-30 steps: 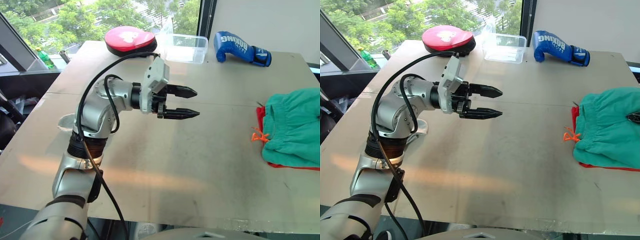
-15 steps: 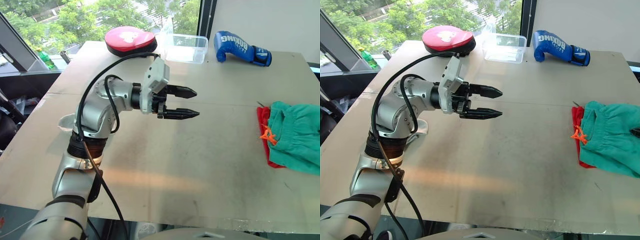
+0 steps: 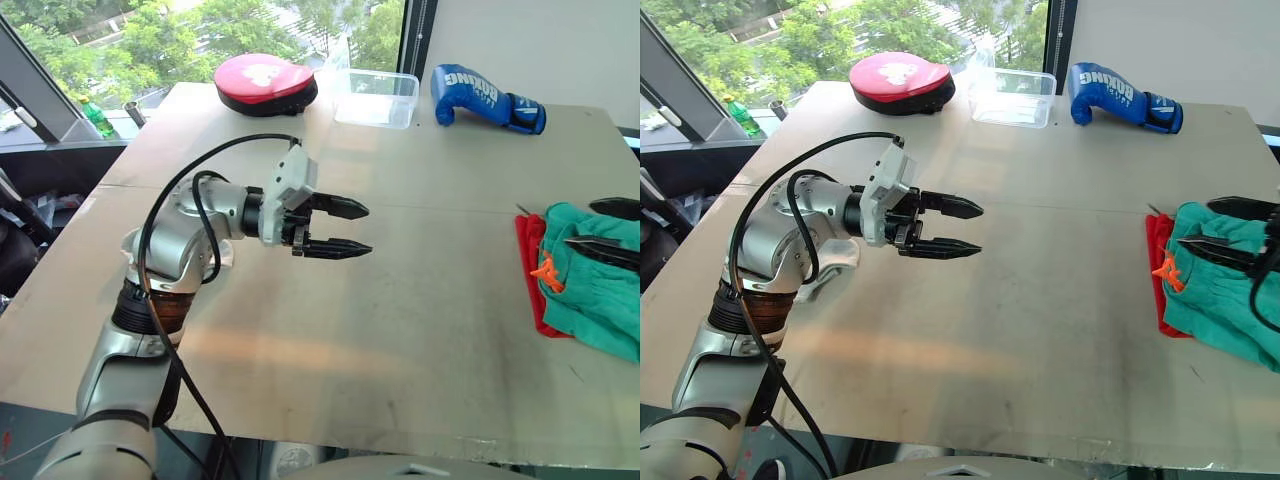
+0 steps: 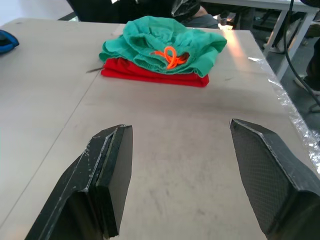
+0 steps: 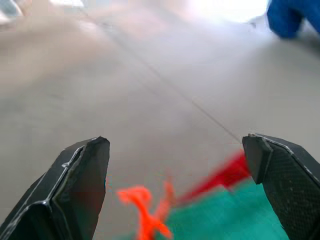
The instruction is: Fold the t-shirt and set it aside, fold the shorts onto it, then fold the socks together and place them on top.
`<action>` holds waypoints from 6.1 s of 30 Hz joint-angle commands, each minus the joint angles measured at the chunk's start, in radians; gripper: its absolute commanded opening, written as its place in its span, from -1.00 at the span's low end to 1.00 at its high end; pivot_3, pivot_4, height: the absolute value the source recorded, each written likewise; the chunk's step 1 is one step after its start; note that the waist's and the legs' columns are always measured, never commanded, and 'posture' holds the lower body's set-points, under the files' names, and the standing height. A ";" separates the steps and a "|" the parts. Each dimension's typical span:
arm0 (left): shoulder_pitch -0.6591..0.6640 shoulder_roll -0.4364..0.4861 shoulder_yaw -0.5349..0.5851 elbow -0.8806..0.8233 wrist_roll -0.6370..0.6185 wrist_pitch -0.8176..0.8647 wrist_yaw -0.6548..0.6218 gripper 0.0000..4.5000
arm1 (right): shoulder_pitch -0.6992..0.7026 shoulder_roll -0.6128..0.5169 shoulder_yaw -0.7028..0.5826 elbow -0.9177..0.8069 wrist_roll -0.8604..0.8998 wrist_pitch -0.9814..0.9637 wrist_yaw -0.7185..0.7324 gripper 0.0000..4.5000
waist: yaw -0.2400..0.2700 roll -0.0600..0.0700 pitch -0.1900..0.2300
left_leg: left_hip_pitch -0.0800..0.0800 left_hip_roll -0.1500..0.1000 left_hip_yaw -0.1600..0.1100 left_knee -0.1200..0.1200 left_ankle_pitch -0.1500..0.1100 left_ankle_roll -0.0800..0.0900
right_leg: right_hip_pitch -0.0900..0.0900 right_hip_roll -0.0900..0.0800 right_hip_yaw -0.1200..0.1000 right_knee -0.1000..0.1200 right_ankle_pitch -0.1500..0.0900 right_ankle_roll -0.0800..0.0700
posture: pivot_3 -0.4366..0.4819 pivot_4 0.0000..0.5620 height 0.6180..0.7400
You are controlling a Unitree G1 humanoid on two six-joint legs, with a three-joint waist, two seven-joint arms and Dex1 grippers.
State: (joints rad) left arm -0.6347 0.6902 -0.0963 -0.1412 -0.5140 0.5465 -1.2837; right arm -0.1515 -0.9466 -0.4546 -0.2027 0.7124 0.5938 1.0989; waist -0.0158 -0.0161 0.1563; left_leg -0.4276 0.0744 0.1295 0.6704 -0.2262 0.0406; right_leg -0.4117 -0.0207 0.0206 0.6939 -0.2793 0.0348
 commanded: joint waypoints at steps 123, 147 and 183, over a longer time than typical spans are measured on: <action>0.135 -0.196 -0.105 -0.038 0.185 0.170 0.350 -0.97 | 0.033 0.192 0.323 -0.280 -0.139 -0.177 -0.204 1.00 | 0.025 -0.007 -0.005 | -0.005 0.000 0.003 0.000 -0.002 0.005 | 0.002 -0.013 -0.023 0.000 -0.003 -0.003 | -0.05 -0.47 0.91; -0.043 -0.395 -0.180 0.070 0.247 0.149 0.452 0.98 | 0.147 0.151 0.275 -0.348 -0.136 -0.061 -0.266 1.00 | 0.011 -0.007 -0.005 | -0.005 0.000 0.000 -0.001 -0.001 0.003 | 0.003 -0.011 -0.022 0.000 -0.004 -0.002 | -0.05 -0.47 0.91; -0.019 -0.028 -0.146 0.372 0.325 -0.841 -0.091 0.98 | 0.166 0.225 0.312 -0.356 -0.151 -0.113 -0.285 1.00 | 0.014 -0.007 -0.005 | -0.006 0.000 0.001 0.000 -0.002 0.005 | 0.003 -0.013 -0.023 0.000 -0.004 -0.002 | -0.05 -0.47 0.91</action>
State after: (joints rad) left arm -0.6124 0.6519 -0.2929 0.2999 -0.1195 -0.3410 -1.3524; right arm 0.0094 -0.7214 -0.0991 -0.5206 0.5530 0.4977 0.8209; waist -0.0014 -0.0230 0.1516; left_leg -0.4335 0.0746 0.1301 0.6701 -0.2284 0.0459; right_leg -0.4087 -0.0333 -0.0028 0.6940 -0.2831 0.0328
